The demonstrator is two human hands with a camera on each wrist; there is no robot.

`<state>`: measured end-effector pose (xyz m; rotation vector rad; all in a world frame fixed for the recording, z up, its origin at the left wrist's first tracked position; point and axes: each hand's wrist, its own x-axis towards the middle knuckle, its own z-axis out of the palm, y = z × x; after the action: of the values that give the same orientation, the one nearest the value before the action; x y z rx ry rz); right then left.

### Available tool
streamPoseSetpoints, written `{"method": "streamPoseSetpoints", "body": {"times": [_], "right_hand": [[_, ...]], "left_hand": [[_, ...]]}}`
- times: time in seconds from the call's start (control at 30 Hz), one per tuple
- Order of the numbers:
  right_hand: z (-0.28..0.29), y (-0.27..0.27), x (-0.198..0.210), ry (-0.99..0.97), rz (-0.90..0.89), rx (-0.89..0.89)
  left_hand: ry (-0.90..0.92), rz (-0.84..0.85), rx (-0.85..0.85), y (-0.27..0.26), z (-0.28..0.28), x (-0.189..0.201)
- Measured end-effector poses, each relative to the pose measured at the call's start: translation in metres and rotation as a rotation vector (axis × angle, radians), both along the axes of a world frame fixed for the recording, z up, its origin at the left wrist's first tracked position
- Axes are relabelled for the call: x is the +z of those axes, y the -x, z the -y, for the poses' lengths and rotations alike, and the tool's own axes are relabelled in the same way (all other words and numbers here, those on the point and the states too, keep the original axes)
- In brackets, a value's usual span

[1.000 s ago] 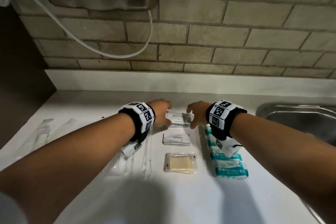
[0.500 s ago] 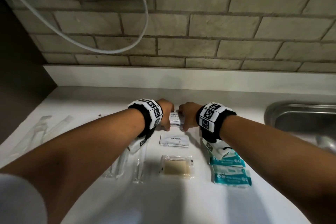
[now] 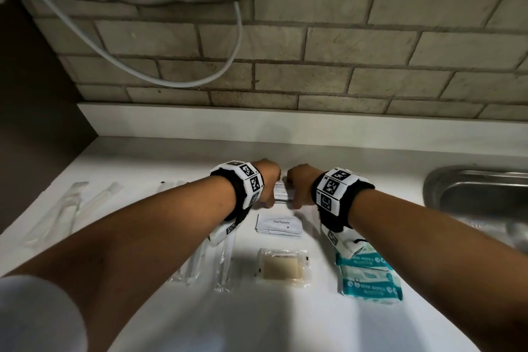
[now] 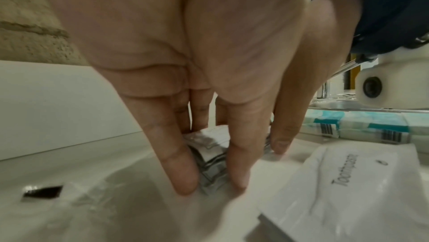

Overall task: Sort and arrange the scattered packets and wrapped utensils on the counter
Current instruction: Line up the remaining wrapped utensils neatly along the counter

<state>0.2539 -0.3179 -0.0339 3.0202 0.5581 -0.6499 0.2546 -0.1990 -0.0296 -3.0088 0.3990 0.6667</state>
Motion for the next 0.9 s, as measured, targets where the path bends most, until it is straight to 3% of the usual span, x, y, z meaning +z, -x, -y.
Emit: {"method": "streamPoseSetpoints", "body": {"times": [0.27, 0.5, 0.7, 0.9], "right_hand": [[0.002, 0.005, 0.009, 0.026, -0.008, -0.03], [-0.03, 0.032, 0.061, 0.014, 0.122, 0.022], [-0.126, 0.069, 0.084, -0.163, 0.133, 0.224], [-0.258, 0.102, 0.068, -0.171, -0.016, 0.305]], "left_hand": [[0.17, 0.022, 0.028, 0.006, -0.017, 0.0], [0.358, 0.106, 0.092, 0.054, -0.083, 0.061], [0.382, 0.199, 0.269, 0.119, -0.21, 0.082], [0.245, 0.105, 0.488, 0.173, -0.335, 0.03]]}}
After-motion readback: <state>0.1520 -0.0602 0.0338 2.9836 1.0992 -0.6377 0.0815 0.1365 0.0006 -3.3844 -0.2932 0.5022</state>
